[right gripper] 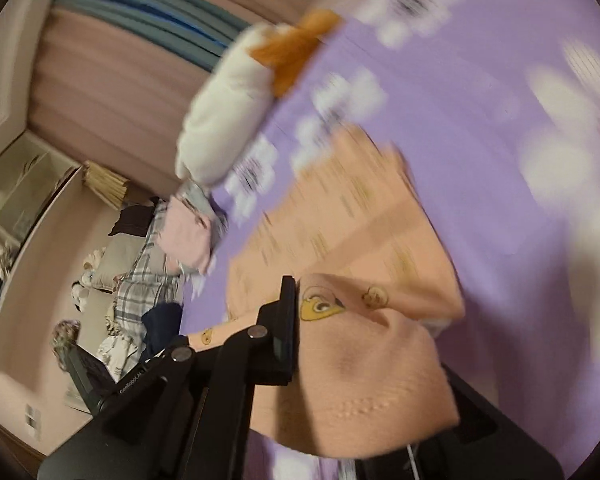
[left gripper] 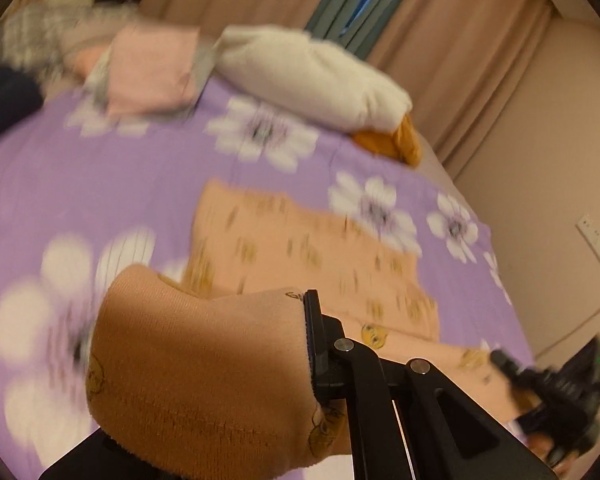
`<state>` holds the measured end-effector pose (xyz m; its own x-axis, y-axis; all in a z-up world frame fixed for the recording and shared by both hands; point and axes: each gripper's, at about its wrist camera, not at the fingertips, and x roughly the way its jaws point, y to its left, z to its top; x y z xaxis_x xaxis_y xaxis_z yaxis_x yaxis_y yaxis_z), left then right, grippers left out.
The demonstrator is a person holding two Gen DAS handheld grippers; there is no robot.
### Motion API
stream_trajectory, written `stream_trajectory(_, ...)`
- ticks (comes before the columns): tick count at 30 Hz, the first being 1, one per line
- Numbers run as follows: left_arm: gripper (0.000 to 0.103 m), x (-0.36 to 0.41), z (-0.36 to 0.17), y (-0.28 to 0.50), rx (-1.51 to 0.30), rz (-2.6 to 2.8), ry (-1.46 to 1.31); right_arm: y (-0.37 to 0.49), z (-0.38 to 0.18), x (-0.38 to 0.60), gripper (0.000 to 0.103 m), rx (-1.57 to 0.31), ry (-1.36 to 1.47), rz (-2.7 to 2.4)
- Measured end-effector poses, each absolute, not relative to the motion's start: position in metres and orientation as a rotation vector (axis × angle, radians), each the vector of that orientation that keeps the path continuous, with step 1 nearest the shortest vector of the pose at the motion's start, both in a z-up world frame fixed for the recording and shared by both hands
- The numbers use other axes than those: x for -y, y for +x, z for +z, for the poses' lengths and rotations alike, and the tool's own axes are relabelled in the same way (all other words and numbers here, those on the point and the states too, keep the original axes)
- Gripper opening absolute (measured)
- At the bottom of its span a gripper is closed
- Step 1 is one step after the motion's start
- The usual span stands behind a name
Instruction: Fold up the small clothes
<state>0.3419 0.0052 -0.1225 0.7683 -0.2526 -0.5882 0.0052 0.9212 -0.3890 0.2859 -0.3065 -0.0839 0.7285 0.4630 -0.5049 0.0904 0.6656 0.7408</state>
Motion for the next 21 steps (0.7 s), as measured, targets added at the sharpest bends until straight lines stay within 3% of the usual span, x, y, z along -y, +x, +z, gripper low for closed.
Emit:
stream_trajectory(5, 0.004, 0.009, -0.136, 0.433, -0.72, -0.102, -0.261, 0.402, -0.091, 0.303, 0.004, -0.801, 0.641, 0.163)
stream_trajectory(8, 0.004, 0.011, -0.2, 0.49, -0.928, -0.056, -0.231, 0.455, -0.161, 0.305, 0.004, -0.994, 0.634, 0.056)
stream_trajectory(9, 0.007, 0.008, -0.223, 0.501, -0.992, -0.041, -0.238, 0.459, -0.185, 0.311, 0.0, -1.036, 0.668, 0.044)
stream_trajectory(11, 0.008, 0.0, -0.238, 0.49, -0.848, -0.094, -0.267, 0.452, -0.193, 0.322, 0.0, -0.928, 0.732, 0.111)
stream_trajectory(18, 0.008, -0.028, -0.244, 0.485, -0.887, -0.188, -0.456, 0.454, -0.192, 0.328, 0.0, -0.958, 0.764, 0.169)
stream_trajectory(20, 0.008, -0.043, -0.235, 0.479, -0.967, -0.205, -0.529, 0.462, -0.186, 0.333, 0.006, -1.028, 0.825, 0.184)
stream_trajectory(21, 0.02, -0.046, -0.224, 0.476, -0.981, -0.208, -0.55, 0.46, -0.18, 0.343, 0.017, -1.045, 0.864, 0.179)
